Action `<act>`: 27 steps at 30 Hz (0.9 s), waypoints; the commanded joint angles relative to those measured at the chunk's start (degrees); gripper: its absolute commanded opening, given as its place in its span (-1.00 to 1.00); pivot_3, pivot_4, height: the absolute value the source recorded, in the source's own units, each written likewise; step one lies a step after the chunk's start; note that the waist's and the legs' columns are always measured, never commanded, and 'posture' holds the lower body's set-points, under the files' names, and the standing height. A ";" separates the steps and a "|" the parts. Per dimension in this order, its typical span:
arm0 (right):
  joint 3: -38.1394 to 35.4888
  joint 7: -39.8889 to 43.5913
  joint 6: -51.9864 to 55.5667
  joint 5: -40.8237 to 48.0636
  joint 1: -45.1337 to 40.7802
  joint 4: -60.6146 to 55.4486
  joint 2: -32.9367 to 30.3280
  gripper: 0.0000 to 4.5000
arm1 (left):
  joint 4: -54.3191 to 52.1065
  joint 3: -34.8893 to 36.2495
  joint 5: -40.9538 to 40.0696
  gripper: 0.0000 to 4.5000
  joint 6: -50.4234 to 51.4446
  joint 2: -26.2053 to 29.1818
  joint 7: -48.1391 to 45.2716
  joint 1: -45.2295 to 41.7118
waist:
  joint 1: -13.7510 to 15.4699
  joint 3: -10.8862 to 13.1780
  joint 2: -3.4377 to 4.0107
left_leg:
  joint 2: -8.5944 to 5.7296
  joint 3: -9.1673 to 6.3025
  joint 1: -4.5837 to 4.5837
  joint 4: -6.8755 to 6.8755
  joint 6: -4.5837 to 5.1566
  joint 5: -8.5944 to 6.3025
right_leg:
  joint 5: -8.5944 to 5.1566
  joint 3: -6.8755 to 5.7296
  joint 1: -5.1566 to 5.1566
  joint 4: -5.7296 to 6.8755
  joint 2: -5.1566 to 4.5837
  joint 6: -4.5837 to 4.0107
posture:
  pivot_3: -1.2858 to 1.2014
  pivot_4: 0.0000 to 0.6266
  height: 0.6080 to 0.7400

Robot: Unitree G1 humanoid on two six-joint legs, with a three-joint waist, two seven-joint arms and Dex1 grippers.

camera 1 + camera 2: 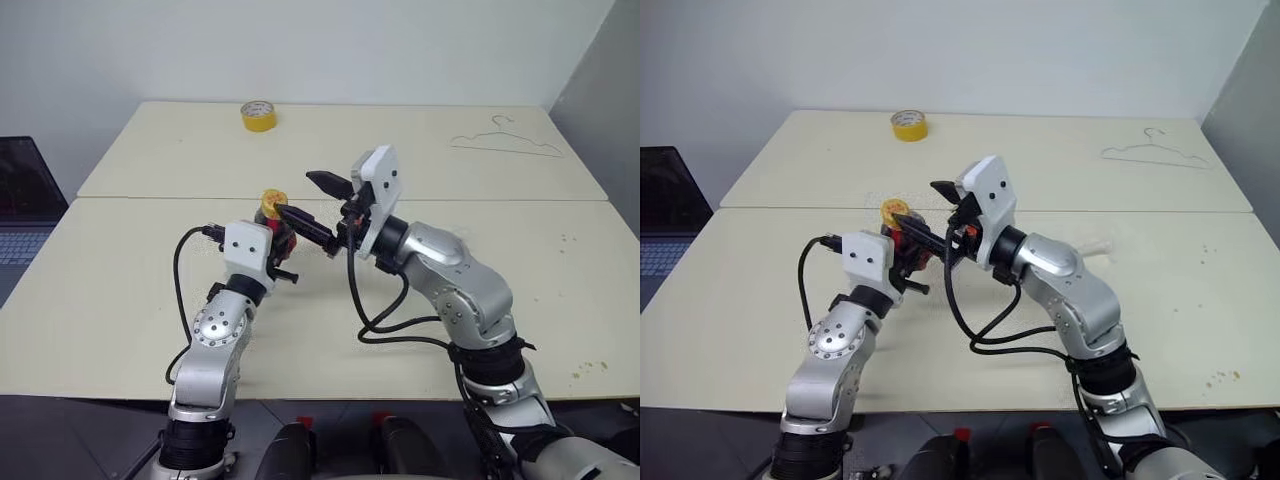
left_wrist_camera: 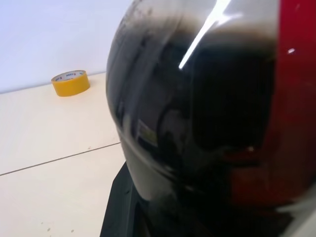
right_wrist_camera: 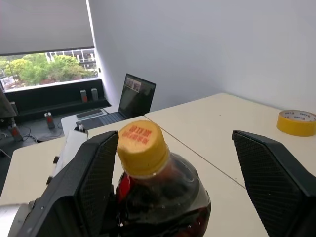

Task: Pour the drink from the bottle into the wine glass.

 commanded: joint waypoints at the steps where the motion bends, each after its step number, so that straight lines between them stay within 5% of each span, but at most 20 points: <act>1: 0.36 -0.61 -1.48 -0.84 -2.16 -0.48 0.98 0.75 | -1.69 -1.02 2.26 -0.72 -1.92 -0.53 1.66 -1.66 | -0.02 0.00 0.00 | 0.00 -0.01 0.00 0.00 0.00 0.00 | 0.00 -0.01 0.00 0.00 0.00 0.00 | 0.03 -0.52 1.00; 22: 1.10 0.41 -3.45 -2.73 -3.67 1.96 2.48 0.75 | -0.52 -1.08 4.22 -0.72 -2.21 -1.70 3.48 -3.35 | -0.09 0.00 0.00 | 0.00 -0.01 0.01 -0.01 -0.01 0.00 | 0.00 -0.02 0.00 0.01 0.00 0.00 | 0.03 -0.52 1.00; 27: 1.45 0.68 -4.23 -3.26 -3.70 2.20 2.10 0.18 | -0.04 -0.83 4.17 -0.72 -2.71 -1.59 3.36 -3.44 | -0.09 0.00 0.00 | 0.00 -0.01 0.01 -0.01 0.00 0.00 | 0.00 -0.03 0.00 0.00 0.00 0.00 | 0.03 -0.52 1.00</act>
